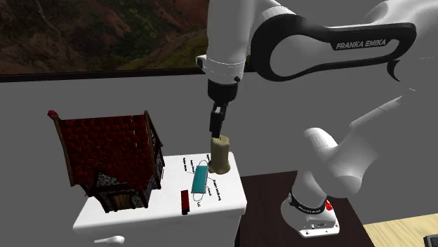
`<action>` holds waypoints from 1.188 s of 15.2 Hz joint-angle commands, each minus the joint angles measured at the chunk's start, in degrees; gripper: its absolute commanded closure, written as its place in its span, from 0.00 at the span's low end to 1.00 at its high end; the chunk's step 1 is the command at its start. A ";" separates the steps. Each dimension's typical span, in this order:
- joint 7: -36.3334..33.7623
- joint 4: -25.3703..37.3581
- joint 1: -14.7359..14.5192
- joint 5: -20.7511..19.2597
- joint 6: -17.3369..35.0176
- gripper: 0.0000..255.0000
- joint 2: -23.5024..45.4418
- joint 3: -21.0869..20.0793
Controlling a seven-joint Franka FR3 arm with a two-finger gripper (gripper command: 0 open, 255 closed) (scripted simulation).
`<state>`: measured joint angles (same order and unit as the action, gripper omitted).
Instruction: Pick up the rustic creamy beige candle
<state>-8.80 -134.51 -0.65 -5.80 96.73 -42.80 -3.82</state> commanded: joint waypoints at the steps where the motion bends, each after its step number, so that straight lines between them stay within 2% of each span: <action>1: 0.00 0.00 0.00 0.00 0.00 0.00 0.00 0.00; 7: -3.47 -14.69 3.03 -1.33 10.16 0.00 -6.90 2.26; 17: -4.50 -21.64 3.41 -1.78 16.91 0.00 -7.27 2.49; 18: -4.54 -21.74 3.39 -1.77 17.02 1.00 -7.25 2.47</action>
<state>-13.32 -156.03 2.73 -7.54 113.51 -50.13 -1.37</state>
